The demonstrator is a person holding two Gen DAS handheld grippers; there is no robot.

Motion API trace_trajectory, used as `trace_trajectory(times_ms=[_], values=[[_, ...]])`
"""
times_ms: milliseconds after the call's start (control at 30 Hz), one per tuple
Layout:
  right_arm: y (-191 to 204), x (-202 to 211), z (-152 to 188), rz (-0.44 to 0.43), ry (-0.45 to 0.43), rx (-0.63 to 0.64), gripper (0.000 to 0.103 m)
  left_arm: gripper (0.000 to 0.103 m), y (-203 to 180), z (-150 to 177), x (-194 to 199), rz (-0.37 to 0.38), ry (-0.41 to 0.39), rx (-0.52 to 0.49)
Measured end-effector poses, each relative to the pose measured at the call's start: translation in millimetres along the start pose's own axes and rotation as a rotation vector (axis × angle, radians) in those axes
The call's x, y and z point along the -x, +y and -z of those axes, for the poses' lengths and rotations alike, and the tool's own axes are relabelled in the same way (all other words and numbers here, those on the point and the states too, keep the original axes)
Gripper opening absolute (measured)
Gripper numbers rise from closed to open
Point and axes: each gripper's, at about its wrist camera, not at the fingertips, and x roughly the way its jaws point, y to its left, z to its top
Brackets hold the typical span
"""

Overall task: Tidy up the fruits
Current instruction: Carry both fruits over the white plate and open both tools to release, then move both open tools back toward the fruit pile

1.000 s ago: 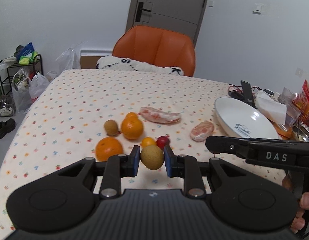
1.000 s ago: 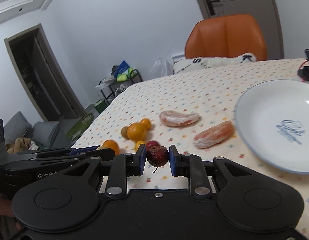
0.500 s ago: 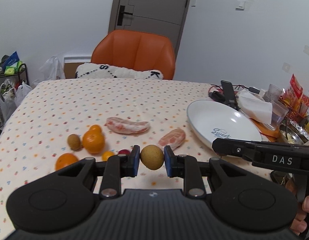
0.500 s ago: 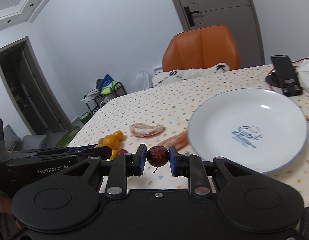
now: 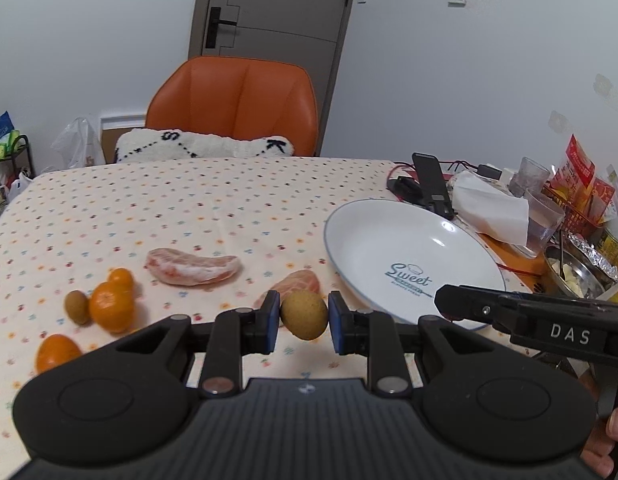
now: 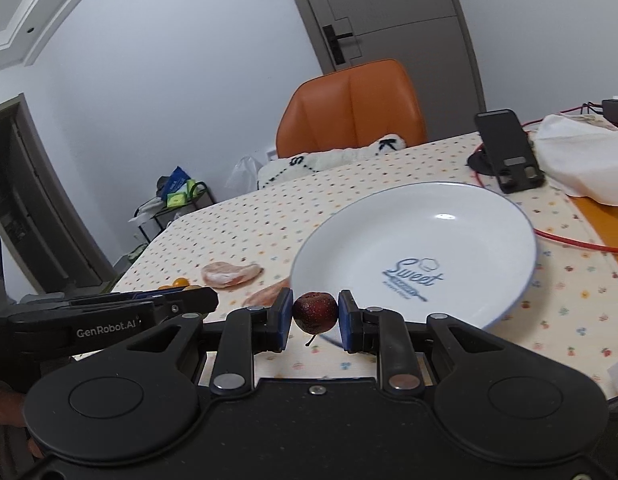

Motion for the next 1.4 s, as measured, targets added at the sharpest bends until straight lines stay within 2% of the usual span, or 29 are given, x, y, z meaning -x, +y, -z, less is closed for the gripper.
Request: trace_trajectory(times_ms=[467,733,1033,1267,1400], values=[[-30,-4,0,0.07,-0.001,-0.042,0.023,0.024,-34,-11,-36,0.038,0.033,-0.043],[-35,-3,-1,0.117,-0.006,-0.033,0.028,0.024,-53,-14,-55,0.069,0.05,-0.068],[-35,4,1,0.133,-0.008,-0.034,0.028,0.025,-62,-16,-61,0.076,0.05,-0.066],[-32,9,3,0.139,-0.011,-0.038,0.029,0.032,-55,-17,-47,0.042,0.034,-0.056],[-25,10,4,0.13,-0.017,-0.027,0.034,0.042,-48,-14,-38,0.016,0.027,-0.049]])
